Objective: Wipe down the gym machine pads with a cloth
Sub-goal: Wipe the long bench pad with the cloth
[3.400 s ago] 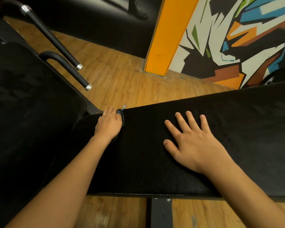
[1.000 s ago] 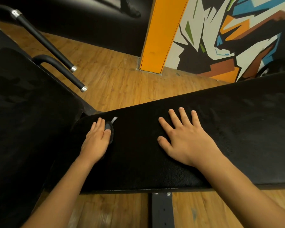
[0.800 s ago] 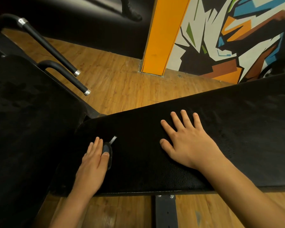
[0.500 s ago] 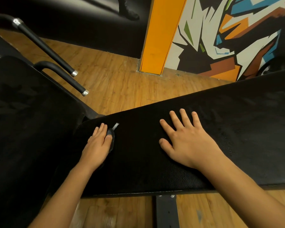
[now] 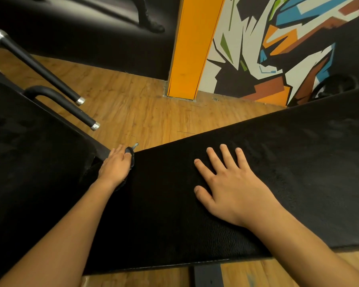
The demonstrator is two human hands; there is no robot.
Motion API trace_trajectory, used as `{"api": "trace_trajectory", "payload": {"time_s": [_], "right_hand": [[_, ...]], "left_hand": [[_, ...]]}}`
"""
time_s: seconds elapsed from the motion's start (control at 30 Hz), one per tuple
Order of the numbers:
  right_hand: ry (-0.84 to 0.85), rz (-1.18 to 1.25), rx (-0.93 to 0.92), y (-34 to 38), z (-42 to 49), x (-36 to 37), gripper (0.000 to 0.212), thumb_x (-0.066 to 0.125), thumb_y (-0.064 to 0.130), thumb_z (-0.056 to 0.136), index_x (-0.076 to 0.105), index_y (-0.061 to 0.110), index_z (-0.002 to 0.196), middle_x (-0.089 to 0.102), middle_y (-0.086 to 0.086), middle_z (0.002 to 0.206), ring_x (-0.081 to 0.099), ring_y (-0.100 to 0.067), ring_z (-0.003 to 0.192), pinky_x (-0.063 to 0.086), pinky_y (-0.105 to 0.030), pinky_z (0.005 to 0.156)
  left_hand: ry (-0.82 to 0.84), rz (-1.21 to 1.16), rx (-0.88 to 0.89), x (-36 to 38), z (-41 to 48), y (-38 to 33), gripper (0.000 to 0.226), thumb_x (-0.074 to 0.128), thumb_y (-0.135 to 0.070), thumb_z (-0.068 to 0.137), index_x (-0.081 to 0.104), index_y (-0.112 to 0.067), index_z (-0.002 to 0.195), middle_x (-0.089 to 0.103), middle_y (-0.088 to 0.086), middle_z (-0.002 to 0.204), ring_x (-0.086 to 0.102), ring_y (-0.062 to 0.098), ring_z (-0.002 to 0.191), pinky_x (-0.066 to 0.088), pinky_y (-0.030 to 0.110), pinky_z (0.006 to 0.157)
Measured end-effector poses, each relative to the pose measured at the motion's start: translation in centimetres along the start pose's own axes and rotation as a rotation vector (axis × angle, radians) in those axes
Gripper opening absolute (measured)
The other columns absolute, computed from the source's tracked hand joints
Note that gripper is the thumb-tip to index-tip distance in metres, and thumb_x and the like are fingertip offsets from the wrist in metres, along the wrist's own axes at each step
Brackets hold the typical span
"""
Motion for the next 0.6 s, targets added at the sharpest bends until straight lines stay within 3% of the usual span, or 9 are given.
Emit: {"api": "trace_trajectory", "payload": {"time_s": [0.33, 0.6], "right_hand": [[0.003, -0.014, 0.003, 0.0, 0.0, 0.2, 0.085, -0.015, 0.066, 0.085, -0.009, 0.029, 0.162, -0.011, -0.012, 0.171, -0.017, -0.038, 0.155, -0.006, -0.059, 0.125], [0.031, -0.036, 0.011, 0.2, 0.2, 0.1, 0.093, -0.019, 0.068, 0.079, -0.007, 0.030, 0.162, -0.009, -0.012, 0.171, -0.015, -0.038, 0.156, -0.006, -0.058, 0.125]], "left_hand": [[-0.015, -0.042, 0.038, 1.1, -5.6, 1.1, 0.056, 0.026, -0.036, 0.110, 0.014, -0.021, 0.163, 0.008, -0.007, 0.170, 0.003, 0.011, 0.156, 0.011, 0.043, 0.124], [0.030, 0.017, 0.023, 0.5, -0.4, 0.1, 0.056, 0.021, -0.033, 0.110, 0.018, -0.014, 0.162, 0.010, 0.001, 0.171, 0.004, 0.019, 0.157, 0.011, 0.045, 0.124]]}}
Point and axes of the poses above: each hand's wrist, its own z-axis towards the middle knuckle, its own x-axis out of the palm, y = z × x, the point moved 4 cm from there along z, towards the middle knuckle
